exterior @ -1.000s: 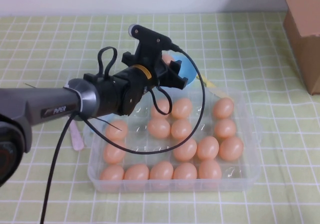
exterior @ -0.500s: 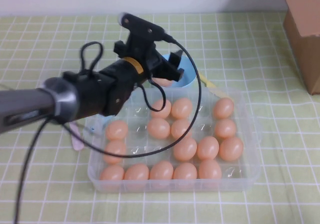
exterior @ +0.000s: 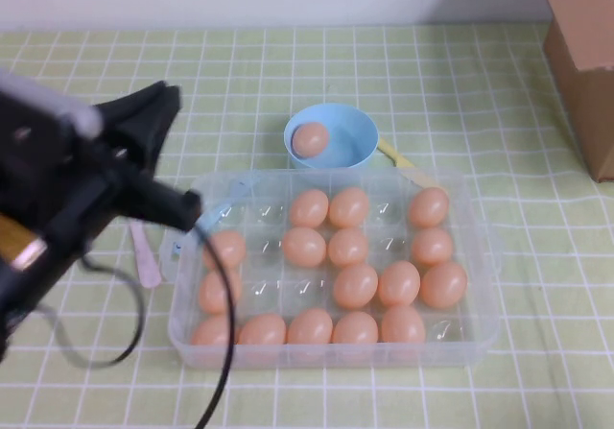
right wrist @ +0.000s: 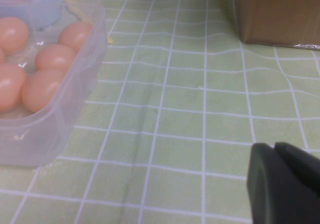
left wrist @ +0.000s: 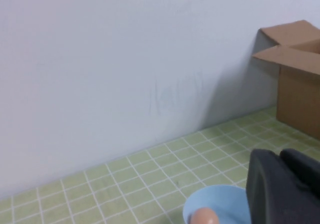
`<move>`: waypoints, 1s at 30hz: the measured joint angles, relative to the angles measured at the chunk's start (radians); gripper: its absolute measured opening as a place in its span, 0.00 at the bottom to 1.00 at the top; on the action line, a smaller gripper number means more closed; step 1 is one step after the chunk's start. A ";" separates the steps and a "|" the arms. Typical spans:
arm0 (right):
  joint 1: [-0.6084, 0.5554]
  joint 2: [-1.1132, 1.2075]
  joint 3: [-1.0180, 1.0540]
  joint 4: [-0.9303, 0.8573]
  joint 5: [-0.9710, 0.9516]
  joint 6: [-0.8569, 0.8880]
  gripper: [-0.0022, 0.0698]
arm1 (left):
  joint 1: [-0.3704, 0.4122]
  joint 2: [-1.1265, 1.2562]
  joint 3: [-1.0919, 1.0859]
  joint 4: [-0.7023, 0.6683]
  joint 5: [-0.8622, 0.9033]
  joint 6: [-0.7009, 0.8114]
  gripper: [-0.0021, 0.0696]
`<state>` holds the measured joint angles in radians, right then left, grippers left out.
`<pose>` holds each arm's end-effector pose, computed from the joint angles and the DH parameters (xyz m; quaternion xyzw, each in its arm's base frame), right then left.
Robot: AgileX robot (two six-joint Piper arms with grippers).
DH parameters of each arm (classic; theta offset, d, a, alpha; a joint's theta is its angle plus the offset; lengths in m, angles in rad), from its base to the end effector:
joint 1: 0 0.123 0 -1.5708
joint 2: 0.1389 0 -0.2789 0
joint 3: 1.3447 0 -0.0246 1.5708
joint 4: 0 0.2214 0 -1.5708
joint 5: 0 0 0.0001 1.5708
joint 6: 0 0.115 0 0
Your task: Take an egg out of the egg box
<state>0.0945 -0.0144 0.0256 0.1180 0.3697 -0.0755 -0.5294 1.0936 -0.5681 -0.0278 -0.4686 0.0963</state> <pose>0.0515 0.0098 0.1659 -0.0367 0.8013 0.0555 0.5945 0.2021 -0.1166 0.3178 0.2018 0.6665 -0.1586 0.6999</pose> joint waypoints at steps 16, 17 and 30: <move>0.000 0.000 0.000 0.000 0.000 0.000 0.01 | 0.000 -0.577 0.152 -0.049 0.558 0.115 0.03; 0.000 0.000 0.000 0.000 0.000 0.000 0.01 | 0.000 -0.590 0.152 -0.050 0.582 0.118 0.03; 0.000 0.000 0.000 0.000 0.000 0.000 0.01 | 0.015 -0.851 0.244 -0.010 0.715 0.093 0.03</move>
<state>0.0945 -0.0144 0.0256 0.1180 0.3697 -0.0755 -0.5142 0.2423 -0.3240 -0.0381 0.2465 0.1898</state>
